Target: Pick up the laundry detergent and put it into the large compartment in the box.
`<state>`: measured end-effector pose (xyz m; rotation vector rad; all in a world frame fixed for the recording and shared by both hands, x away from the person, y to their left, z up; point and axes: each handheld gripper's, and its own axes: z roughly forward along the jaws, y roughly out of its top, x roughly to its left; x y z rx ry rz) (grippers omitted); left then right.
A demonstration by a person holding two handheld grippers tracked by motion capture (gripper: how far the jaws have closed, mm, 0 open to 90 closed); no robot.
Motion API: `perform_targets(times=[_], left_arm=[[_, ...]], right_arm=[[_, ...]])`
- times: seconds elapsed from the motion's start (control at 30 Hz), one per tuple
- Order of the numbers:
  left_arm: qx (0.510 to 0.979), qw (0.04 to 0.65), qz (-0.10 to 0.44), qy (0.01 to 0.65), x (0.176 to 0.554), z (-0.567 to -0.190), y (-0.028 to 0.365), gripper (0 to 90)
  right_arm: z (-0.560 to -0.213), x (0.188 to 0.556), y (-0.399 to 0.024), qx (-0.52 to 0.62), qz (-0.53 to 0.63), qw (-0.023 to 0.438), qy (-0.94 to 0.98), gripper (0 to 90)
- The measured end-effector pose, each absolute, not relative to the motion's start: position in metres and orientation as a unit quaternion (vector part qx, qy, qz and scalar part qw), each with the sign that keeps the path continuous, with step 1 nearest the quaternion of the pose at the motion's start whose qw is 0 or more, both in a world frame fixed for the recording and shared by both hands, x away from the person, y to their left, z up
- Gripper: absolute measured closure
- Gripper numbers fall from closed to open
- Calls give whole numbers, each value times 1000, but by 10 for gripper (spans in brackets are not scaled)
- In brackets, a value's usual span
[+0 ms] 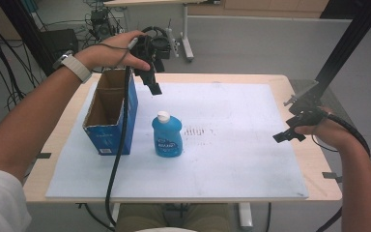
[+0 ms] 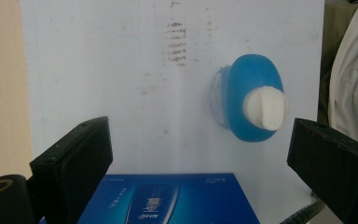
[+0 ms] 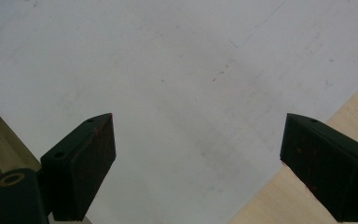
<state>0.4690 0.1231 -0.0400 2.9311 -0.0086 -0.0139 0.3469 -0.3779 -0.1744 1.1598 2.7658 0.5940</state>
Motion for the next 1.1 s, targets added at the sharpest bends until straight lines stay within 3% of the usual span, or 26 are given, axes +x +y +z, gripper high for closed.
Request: perform_targets(times=[1.1], left_arm=[[994, 107, -12, -25, 445, -61, 123, 69]], right_arm=[[-175, 343, -373, 373, 199, 42, 905, 104]])
